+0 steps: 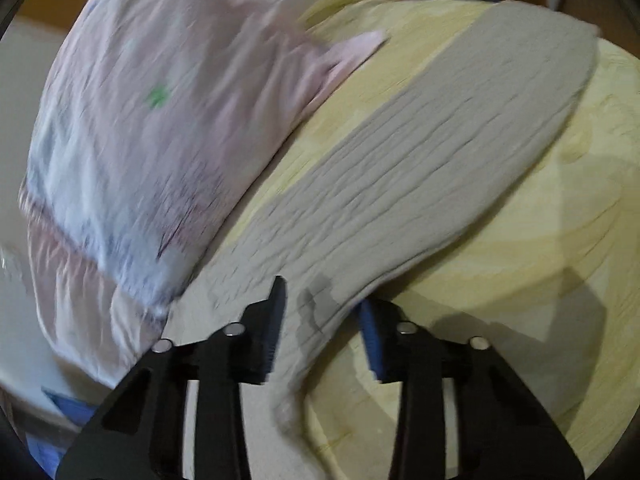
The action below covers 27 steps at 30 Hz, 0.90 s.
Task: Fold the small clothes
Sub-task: 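Grasp the sweater sleeve cuff with the right gripper and fold it across the body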
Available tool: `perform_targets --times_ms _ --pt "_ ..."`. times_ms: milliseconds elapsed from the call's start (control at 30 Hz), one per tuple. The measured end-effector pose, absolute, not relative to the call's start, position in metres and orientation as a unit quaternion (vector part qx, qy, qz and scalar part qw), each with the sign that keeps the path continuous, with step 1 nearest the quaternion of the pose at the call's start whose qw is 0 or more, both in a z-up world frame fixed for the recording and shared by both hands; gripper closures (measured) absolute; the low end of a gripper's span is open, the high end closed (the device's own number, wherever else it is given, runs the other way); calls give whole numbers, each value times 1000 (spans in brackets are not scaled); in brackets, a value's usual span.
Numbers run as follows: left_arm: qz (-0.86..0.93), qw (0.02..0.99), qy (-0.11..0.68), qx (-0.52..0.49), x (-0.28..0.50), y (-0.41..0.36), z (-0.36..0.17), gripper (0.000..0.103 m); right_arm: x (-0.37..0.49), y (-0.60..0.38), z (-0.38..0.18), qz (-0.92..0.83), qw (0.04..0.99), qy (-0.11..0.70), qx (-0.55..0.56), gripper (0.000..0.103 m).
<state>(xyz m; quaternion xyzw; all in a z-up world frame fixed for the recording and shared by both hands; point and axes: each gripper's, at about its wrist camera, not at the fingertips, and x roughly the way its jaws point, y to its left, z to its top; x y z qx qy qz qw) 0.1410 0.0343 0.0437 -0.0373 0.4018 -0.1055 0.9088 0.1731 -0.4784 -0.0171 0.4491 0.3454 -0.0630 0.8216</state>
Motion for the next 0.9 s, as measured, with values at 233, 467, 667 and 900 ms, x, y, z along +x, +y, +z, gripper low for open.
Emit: perform_targets --times_ms 233,467,667,900 --pt "-111 906 407 -41 154 34 41 2 148 -535 -12 -145 819 302 467 74" --pt "-121 908 398 -46 159 33 44 2 144 -553 -9 -167 817 295 466 89" --pt "-139 907 394 -53 164 40 46 2 147 -533 21 -154 855 271 415 92" --pt "-132 909 389 -63 173 43 47 2 166 -476 76 -85 907 246 331 92"
